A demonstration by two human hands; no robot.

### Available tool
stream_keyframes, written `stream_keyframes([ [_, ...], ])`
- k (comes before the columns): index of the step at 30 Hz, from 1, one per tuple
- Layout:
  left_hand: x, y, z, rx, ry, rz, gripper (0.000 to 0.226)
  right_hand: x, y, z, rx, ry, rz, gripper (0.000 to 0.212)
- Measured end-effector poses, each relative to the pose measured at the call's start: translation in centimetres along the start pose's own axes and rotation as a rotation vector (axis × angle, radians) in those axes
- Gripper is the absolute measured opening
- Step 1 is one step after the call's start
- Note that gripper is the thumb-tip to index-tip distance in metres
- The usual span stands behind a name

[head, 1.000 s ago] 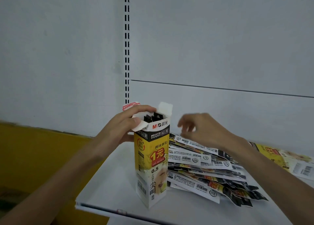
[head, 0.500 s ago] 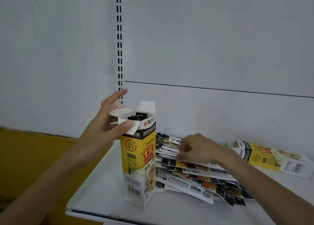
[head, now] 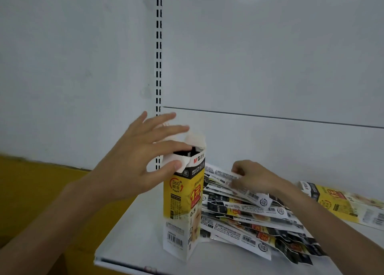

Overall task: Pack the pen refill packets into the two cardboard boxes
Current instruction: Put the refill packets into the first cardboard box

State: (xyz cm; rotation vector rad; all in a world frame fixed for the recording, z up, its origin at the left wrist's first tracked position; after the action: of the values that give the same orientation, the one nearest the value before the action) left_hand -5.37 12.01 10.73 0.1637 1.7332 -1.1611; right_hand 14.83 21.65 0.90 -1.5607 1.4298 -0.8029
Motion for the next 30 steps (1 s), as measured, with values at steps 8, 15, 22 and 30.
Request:
stream_keyframes([
  [8, 0.1, 1.3, -0.1, 0.218, -0.137, -0.130, 0.045, 0.9, -3.8, -2.3, -0.611, 0.047, 0.134, 0.027],
  [15, 0.3, 1.4, -0.1, 0.197, -0.173, -0.115, 0.050, 1.6, -8.6, -5.5, -1.045, -0.074, 0.249, 0.017],
  [22, -0.1, 1.9, 0.3, 0.211, -0.196, -0.117, 0.049, 4.2, -12.6, -9.6, -1.326, -0.279, 0.497, 0.015],
  [30, -0.1, 1.2, 0.5, 0.202, -0.212, -0.014, 0.033, 5.9, -9.7, -12.3, -0.802, -0.418, 0.741, 0.030],
])
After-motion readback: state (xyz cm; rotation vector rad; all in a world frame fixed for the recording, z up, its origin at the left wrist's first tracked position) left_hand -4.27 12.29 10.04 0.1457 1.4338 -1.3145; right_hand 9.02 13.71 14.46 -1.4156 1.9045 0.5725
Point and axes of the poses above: each hand's wrist, its own x-axis away from the middle knuckle, its own y-axis out of the palm, z = x × y, the point moved 9 cm from there along -x, towards the middle knuckle, and after that the axes turned 7 degrees about z, right-handed, at the moved point
